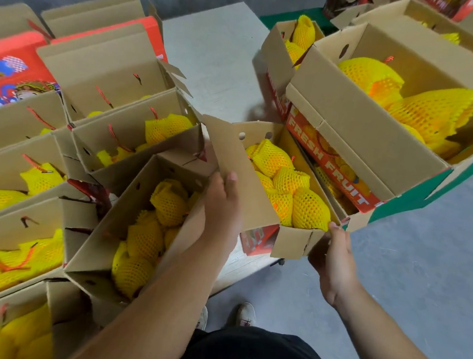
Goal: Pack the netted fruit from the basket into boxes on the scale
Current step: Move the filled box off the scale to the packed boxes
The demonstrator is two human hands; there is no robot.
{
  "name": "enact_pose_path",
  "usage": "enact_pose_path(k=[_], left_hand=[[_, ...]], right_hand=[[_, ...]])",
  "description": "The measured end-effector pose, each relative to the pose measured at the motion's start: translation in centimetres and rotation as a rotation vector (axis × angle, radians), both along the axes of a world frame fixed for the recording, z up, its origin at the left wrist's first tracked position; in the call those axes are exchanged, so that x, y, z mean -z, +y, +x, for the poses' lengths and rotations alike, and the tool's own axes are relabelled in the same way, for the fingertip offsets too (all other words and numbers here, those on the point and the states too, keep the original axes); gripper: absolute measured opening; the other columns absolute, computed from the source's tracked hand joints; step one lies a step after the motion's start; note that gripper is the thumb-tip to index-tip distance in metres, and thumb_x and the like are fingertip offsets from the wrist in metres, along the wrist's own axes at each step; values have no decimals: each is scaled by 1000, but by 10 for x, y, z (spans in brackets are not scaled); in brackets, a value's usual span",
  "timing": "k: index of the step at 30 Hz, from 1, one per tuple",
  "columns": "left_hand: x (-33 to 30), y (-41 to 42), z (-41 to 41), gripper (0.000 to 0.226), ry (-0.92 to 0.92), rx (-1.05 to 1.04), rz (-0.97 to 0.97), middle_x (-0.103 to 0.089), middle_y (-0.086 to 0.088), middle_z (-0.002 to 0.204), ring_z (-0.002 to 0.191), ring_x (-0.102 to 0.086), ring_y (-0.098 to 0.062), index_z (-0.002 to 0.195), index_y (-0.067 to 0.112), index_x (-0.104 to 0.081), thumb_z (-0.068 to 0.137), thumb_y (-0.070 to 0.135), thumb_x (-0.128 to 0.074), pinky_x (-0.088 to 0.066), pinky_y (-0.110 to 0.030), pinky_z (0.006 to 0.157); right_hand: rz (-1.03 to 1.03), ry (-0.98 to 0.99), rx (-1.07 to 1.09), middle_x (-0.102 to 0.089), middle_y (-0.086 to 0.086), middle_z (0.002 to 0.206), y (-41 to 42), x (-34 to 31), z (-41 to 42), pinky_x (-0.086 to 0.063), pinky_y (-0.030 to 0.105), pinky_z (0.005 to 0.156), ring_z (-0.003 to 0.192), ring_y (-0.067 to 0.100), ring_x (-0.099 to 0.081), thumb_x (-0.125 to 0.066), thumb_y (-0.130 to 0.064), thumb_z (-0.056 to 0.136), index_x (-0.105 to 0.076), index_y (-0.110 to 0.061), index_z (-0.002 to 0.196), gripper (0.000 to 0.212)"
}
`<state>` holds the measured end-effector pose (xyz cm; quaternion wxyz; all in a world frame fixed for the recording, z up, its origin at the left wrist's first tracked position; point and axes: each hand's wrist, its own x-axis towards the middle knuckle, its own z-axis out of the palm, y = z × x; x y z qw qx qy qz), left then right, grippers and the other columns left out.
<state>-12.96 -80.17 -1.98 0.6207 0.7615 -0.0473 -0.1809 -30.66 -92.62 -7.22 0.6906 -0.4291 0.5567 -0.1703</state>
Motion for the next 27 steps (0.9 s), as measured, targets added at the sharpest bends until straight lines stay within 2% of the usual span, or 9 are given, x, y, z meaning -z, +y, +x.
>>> enact_pose_path(k=[3,6,11,14,16,18,20,22,27], left_hand=[[22,-1,5,46,329,-43,-71,-65,-4,125,90,-69,-3,145,20,-46,110,50,-40,-56,-22,68],[45,1,6,66,665,44,17,-58,-3,147,119,-62,-23,158,29,-36,105,68,-34,-49,-42,103],[52,-17,6,70,558,143,440,-59,-9,144,132,-56,-35,153,21,-44,105,68,-22,-43,-50,116],[36,-14,-3,53,493,24,295,-45,-9,156,139,-48,-31,161,19,-29,113,44,-30,-39,-46,116],[17,11,-18,42,369,110,169,-54,3,139,117,-57,-5,155,25,-39,113,33,-39,-50,-33,96],[1,54,-33,34,-28,257,217,-56,14,133,110,-58,9,143,33,-50,109,31,-54,-50,-15,84],[-1,102,-31,38,-557,234,379,-60,11,133,120,-56,2,139,27,-57,102,33,-63,-46,-19,95],[6,150,-11,46,-721,142,611,-63,2,128,120,-56,-15,136,23,-59,94,42,-67,-41,-30,100],[10,195,-6,61,12,328,925,-72,-5,114,112,-67,-33,102,34,-65,93,79,-25,-45,-37,85]], right_hand=[[125,-60,68,-56,2,106,-13,0,4,-52,34,72,94,19,-58,-48,-47,101,-43,-28,123,29],[145,-107,64,-69,-1,94,-10,0,4,-59,32,64,93,19,-68,-50,-39,100,-47,-26,128,31],[59,-32,-63,-52,5,135,9,4,4,-50,49,106,132,29,-54,-45,-50,94,-33,-35,147,57],[-19,67,-156,-44,0,147,21,0,7,-33,58,121,139,26,-43,-40,-61,88,-40,-43,135,50],[-85,116,-197,-37,-5,150,29,2,14,-30,56,122,141,22,-37,-35,-61,92,-34,-40,149,61],[-152,156,-192,-33,-2,143,35,2,26,-32,48,117,134,24,-36,-30,-58,89,-31,-30,146,64],[-176,188,-158,-31,2,132,38,-4,43,-29,39,104,122,24,-35,-26,-56,81,-32,-25,134,61],[-161,179,-104,-31,4,125,38,-10,59,-31,36,99,117,26,-38,-26,-54,78,-33,-24,126,57],[-45,149,-29,-33,8,139,19,-20,88,-36,40,100,118,27,-42,-34,-54,92,-29,-21,152,68]])
